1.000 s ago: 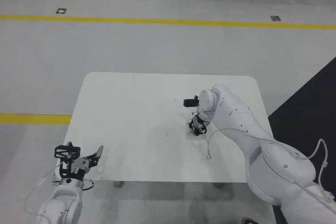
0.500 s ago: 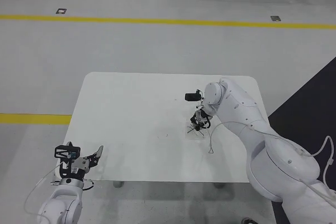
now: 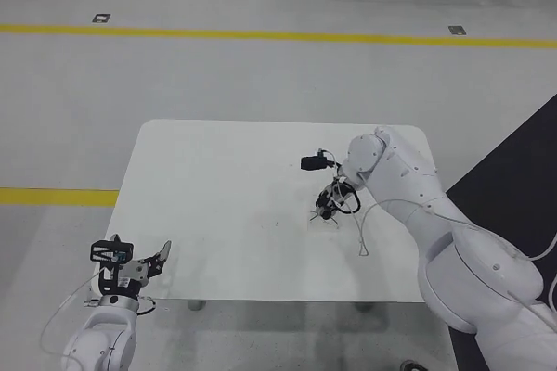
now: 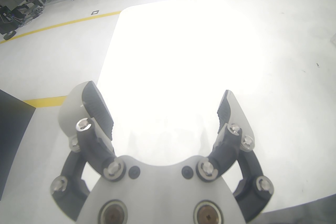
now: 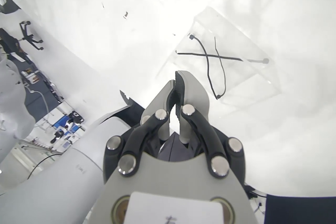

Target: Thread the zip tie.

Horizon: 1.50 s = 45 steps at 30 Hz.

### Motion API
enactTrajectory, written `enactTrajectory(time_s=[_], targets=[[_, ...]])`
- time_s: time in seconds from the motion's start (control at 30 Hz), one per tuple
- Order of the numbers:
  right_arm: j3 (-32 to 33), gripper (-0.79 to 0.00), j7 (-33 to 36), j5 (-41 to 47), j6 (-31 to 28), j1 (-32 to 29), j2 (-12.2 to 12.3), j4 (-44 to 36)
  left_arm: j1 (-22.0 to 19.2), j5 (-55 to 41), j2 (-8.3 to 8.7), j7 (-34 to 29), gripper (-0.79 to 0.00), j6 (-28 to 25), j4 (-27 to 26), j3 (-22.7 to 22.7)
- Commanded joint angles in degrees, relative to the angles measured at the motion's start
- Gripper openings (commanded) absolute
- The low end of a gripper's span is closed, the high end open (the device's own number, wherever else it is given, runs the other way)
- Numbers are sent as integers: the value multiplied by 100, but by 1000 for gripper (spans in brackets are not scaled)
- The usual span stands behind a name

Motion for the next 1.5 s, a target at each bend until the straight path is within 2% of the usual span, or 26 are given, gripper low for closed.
enactTrajectory(time_s=[0.0, 0.17, 0.5, 1.3, 1.4, 1.47], targets=[[-44, -696, -145, -185, -56, -39, 3, -137, 0, 0, 0, 0, 0, 0, 0, 0], [-138, -677, -385, -613, 153, -70, 13, -212, 0, 0, 0, 0, 0, 0, 0, 0], [-125, -650, -325, -866, 191, -137, 12, -357, 0, 0, 0, 0, 0, 0, 0, 0], [-190, -643, -510, -1525, 659, -319, -233, -284, 0, 0, 0, 0, 0, 0, 0, 0], [-181, -662, -536, -1569, 702, -334, -264, -234, 0, 0, 0, 0, 0, 0, 0, 0], [-179, -702, -567, -1609, 743, -347, -286, -215, 0, 0, 0, 0, 0, 0, 0, 0]])
